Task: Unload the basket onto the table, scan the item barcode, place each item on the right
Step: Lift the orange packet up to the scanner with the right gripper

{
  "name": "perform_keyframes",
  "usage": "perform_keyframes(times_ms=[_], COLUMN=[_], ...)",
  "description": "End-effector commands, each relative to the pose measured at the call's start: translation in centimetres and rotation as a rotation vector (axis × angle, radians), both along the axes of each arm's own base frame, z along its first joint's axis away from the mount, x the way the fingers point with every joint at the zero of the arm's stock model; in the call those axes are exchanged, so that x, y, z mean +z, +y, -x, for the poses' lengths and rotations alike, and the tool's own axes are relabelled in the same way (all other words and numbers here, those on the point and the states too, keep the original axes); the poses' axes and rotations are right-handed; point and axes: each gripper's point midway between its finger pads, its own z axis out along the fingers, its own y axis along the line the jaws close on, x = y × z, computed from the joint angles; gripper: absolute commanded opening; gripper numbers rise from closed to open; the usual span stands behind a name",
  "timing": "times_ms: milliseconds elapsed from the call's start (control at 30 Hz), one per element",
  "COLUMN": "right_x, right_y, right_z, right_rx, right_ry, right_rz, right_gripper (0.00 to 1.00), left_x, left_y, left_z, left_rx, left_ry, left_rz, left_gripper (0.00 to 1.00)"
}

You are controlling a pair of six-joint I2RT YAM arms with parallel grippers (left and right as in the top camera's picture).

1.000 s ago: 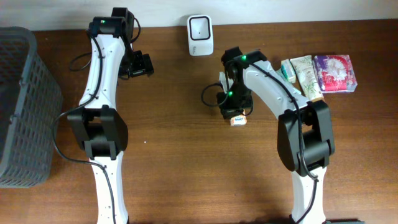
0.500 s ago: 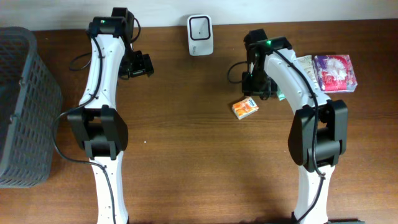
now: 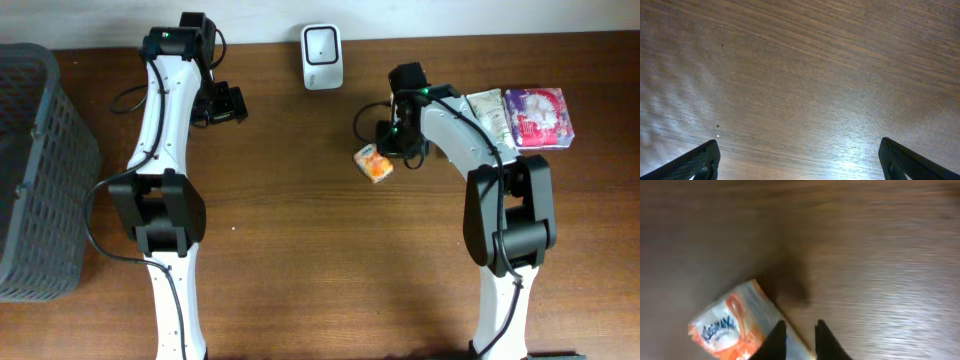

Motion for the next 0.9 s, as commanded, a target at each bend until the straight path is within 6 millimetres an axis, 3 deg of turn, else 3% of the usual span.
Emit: perform_keyframes(times_ms=[0, 100, 167, 200, 233, 267, 333, 400, 567, 600, 667, 733, 800, 867], right_x=[1.4, 3.3, 3.9, 4.1, 3.8, 3.3, 1.5, 0.9, -1.0, -1.7, -2.5, -1.7, 0.4, 5.8], right_y=[0.6, -1.5, 0.5, 1.7, 1.5, 1.1, 1.0, 1.5, 3.2, 3.1, 2.9, 3.9, 5.4, 7.2], right_z=[0.1, 0.6, 1.9, 2.4, 2.2, 2.1, 2.2, 2.7, 3.0, 3.4, 4.2, 4.3, 3.9, 2.6], right_rx=[0.018, 0.005, 0.208, 0.316, 0.326, 0.326, 0.325, 0.329, 0.339, 0.338, 0.329, 0.334, 0.344, 0.353], right_ry=[0.023, 0.074, 0.082, 0.066, 0.058, 0.059, 0.056, 0.066, 0.050, 0.058, 0.083, 0.080, 0.056, 0.002], right_rz=[-0.063, -0.060, -0.169, -0.207, -0.169, -0.131, -0.128, -0.163, -0.267, -0.267, -0.267, -0.336, -0.458, -0.709], right_gripper=[0.28, 0.29, 0.34, 0.47, 0.65, 0.69, 0.70, 0.65, 0.64, 0.58, 0.26, 0.04, 0.04, 0.04], left_x=[1.2, 1.2, 1.2, 1.2, 1.2, 1.2, 1.2, 1.2, 1.2, 1.2, 1.2, 1.2, 1.2, 1.2], left_y=[0.2, 0.2, 0.2, 0.2, 0.1, 0.0, 0.0, -0.1, -0.1, -0.1, -0.1, -0.1, -0.1, -0.1], left_z=[-0.2, -0.2, -0.2, -0.2, -0.2, -0.2, -0.2, -0.1, -0.1, -0.1, -0.1, -0.1, -0.1, -0.1], left_rx=[-0.002, -0.003, -0.002, -0.003, -0.006, -0.007, -0.007, -0.009, -0.010, -0.009, -0.009, -0.010, -0.009, -0.009], left_ry=[-0.030, -0.030, -0.030, -0.029, -0.030, -0.030, -0.030, -0.030, -0.030, -0.030, -0.030, -0.030, -0.030, -0.030], left_rz=[-0.009, -0.010, -0.009, -0.009, -0.009, -0.010, -0.009, -0.009, -0.010, -0.009, -0.009, -0.009, -0.009, -0.009], left_gripper=[0.99, 0.99, 0.99, 0.99, 0.99, 0.99, 0.99, 0.99, 0.99, 0.99, 0.99, 0.99, 0.99, 0.99])
